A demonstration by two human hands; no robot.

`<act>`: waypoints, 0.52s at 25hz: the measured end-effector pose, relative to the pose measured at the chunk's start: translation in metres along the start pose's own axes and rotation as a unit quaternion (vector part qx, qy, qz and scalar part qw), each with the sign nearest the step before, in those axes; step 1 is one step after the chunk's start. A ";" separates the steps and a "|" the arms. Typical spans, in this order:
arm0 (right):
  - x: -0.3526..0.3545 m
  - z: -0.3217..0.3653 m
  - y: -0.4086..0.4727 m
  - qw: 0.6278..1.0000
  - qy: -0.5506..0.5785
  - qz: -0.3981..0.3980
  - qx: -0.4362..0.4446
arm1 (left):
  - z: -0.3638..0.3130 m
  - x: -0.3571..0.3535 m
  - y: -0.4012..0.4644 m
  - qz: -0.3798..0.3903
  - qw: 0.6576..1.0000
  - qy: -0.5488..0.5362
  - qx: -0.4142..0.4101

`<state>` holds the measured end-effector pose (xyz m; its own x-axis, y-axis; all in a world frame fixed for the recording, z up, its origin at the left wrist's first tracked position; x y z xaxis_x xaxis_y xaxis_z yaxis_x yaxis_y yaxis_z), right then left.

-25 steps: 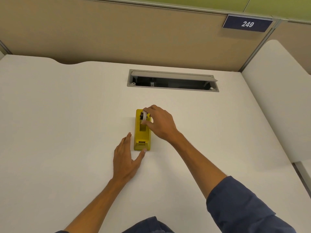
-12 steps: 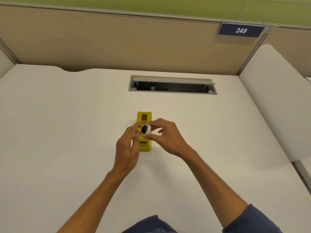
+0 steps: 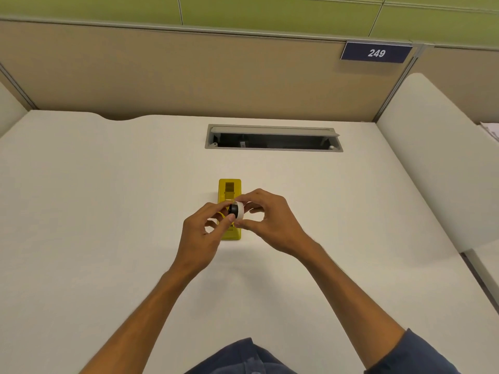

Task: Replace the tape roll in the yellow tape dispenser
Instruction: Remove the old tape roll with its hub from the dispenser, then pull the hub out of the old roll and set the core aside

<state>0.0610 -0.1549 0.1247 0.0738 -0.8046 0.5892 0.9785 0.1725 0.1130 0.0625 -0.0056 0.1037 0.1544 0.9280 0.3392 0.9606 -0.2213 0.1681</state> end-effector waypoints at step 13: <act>0.014 -0.053 -0.009 0.985 -0.161 -0.017 -0.066 | 0.016 0.013 -0.003 -0.047 0.997 -0.030 0.061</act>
<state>0.0634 -0.1984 0.0894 -0.0028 -0.5822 0.8130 0.9975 0.0564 0.0437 0.0654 0.0117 0.0932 0.0719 0.9601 0.2702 0.9919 -0.0971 0.0814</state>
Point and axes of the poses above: each hand's wrist, its own y-axis towards the middle knuckle, its own x-axis out of the back of the hand, z = x × y, the point moved 8 cm from there along y, towards the middle knuckle, and after that the axes turned 3 degrees about z, right-handed, at the moved point
